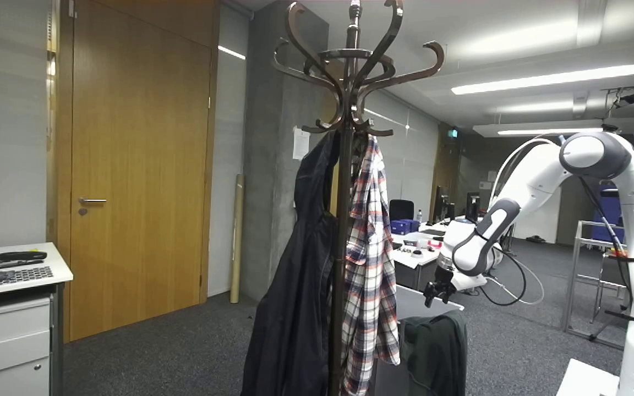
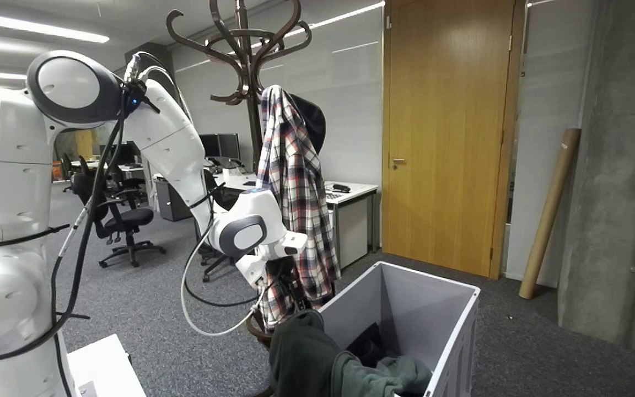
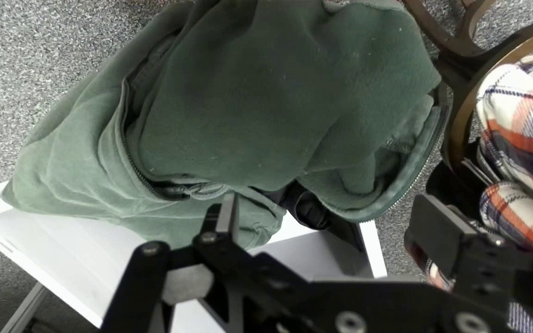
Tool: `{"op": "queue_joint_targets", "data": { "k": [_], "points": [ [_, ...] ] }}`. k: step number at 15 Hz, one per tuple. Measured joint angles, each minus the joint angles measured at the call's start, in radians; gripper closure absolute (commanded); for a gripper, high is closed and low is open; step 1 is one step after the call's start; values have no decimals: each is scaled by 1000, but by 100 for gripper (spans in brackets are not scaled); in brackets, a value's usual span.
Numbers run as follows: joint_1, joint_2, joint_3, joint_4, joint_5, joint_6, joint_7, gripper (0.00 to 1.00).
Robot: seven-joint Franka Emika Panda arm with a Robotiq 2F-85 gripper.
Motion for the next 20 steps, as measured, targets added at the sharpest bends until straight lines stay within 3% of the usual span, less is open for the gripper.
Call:
{"op": "queue_joint_targets", "data": {
  "k": [2, 6, 8, 11, 16, 20],
  "points": [
    [25, 25, -25, -24, -22, 54, 2, 0],
    [110, 116, -151, -33, -74, 149, 3, 0],
    [125, 158, -172, -33, -68, 162, -5, 0],
    [82, 186, -104, -33, -44, 162, -43, 0],
    [-95, 189, 112, -32, 1, 162, -181, 0],
    [-119, 189, 121, -26, 0, 162, -250, 0]
  ]
}}
